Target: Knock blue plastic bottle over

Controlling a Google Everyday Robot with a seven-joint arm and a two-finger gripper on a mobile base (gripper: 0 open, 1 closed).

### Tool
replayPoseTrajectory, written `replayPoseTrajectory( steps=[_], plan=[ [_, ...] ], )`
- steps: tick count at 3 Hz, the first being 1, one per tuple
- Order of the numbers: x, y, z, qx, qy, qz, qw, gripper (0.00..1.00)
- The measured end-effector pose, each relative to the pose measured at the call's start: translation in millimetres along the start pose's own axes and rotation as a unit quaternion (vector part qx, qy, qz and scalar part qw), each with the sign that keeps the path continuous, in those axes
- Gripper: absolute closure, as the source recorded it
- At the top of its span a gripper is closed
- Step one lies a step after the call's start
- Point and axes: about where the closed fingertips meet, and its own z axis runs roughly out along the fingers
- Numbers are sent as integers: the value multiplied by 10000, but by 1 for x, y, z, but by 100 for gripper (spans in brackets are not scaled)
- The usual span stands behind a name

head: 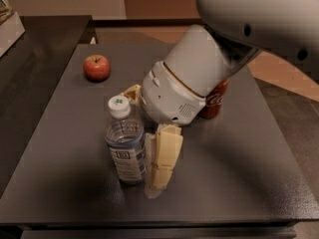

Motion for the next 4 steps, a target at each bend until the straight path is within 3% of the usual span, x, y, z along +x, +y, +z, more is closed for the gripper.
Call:
replayPoseTrajectory(
  steps=[1,2,3,4],
  plan=[
    [-9,-2,7,75,-456,284,9985,29],
    [-10,-7,0,220,-657,484,9964,52],
    [-11,-11,-7,318,-749,599,9949,76],
    [-12,-26,-35,601,-383,722,9948,98]
  ],
)
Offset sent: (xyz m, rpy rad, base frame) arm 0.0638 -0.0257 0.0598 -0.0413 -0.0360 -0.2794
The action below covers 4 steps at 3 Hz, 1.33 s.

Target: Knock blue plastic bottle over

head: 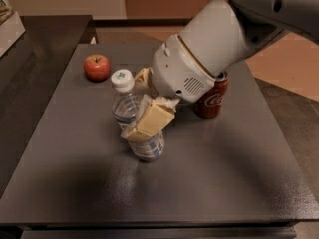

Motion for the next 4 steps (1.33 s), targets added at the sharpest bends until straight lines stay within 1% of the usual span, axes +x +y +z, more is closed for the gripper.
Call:
replayPoseTrajectory(
  steps=[1,2,3,4],
  plan=[
    [-2,-18,-21,324,729,-2,9968,100],
    [0,-33,-33,515,1531,-30,9869,100],
    [6,-42,-30,616,2150,-92,9746,100],
    [12,-47,-18,620,2582,-158,9640,100]
  ],
)
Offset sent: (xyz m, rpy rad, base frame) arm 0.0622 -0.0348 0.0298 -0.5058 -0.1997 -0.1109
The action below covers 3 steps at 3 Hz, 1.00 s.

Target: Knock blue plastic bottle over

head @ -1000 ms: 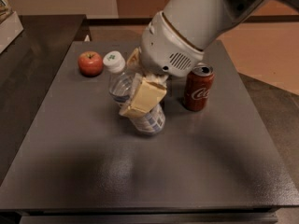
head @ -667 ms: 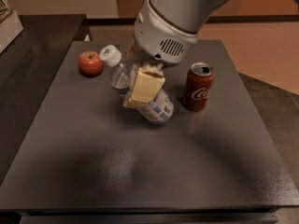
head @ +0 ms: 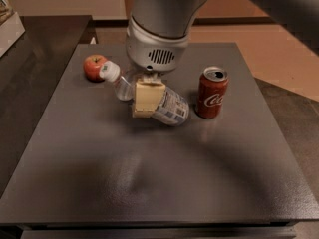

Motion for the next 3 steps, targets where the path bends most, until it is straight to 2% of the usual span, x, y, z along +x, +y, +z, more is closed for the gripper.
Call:
replayPoseTrajectory(
  steps=[1,2,3],
  plan=[
    [-5,1,16,-28,329,-119,9994,100],
    [-14,2,31,-47,666,-285,9974,83],
    [-22,2,44,-18,971,-440,9943,59]
  ],
)
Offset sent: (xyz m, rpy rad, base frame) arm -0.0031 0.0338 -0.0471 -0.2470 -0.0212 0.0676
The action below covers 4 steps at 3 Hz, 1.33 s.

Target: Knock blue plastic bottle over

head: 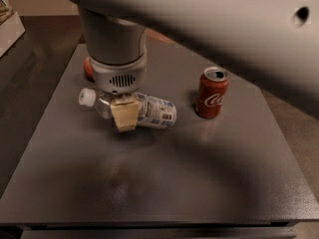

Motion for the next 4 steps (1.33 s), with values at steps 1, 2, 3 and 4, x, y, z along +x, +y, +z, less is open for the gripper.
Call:
replayPoseTrajectory(
  steps=[1,2,3,4],
  plan=[
    [-6,-1,9,98,151,-67,9998,36],
    [-8,0,19,155,161,-90,9997,12],
    [-9,0,17,198,145,-96,9997,0],
    [-9,0,17,200,145,-96,9996,0]
  ],
)
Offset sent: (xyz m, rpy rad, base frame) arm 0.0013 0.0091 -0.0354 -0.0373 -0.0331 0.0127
